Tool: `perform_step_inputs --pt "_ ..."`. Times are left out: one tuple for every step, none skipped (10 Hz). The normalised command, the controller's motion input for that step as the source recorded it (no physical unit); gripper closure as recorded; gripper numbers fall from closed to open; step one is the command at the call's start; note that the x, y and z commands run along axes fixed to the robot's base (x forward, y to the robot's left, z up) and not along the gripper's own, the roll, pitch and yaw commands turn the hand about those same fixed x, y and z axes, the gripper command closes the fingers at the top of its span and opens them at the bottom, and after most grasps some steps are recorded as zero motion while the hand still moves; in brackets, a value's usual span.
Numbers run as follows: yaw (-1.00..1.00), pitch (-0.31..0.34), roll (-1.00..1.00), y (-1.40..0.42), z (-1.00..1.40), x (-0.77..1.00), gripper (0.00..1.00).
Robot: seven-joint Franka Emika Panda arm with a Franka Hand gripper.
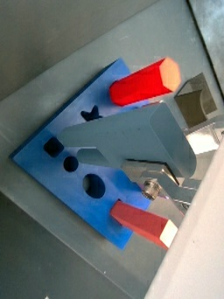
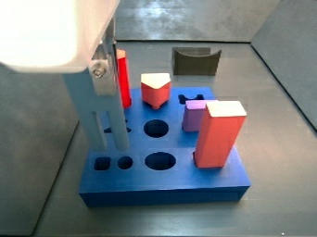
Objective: Pick up the square-circle object. Move up. Place the square-circle object on the fixture. Regrasp the square-circle object. Rotate the square-circle object. Move to above the board. Insert the square-circle object.
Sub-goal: Insert the square-circle object.
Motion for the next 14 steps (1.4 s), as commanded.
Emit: perform_step_inputs --pt "0.25 -0.03 0.07 -0.28 -0.41 0.47 1.0" --pt "0.31 -0.049 0.06 -0.33 -0.44 0.51 1.0" --pt "0.24 -0.061 0.05 -0.27 -0.39 0.31 1.0" --pt "0.23 -0.024 0.14 -0.23 -0.4 0.09 1.0" --pt "0.28 -0.1 0.19 -0.3 -0.51 0.09 1.0" --pt "0.27 -0.06 0.3 -0.33 -0.53 0.19 1.0" --pt "0.26 0.0 0.39 -0.31 -0.49 0.19 1.0" --pt "0.29 0.011 0.4 -0.29 -0.45 0.29 1.0" --pt "0.24 0.0 0.36 -0.33 -0.55 0.43 1.0" --pt "0.17 0.0 0.3 -0.33 -0.68 0.27 1.0" --pt "0.01 -0.054 0.21 -0.33 -0.86 0.01 1.0" --pt "0.0 -0.027 0.13 -0.35 -0.78 0.02 1.0" --pt "0.0 -0.016 0.09 -0.31 -0.71 0.0 1.0" --pt "0.0 -0.01 0.09 -0.3 -0.77 0.11 1.0"
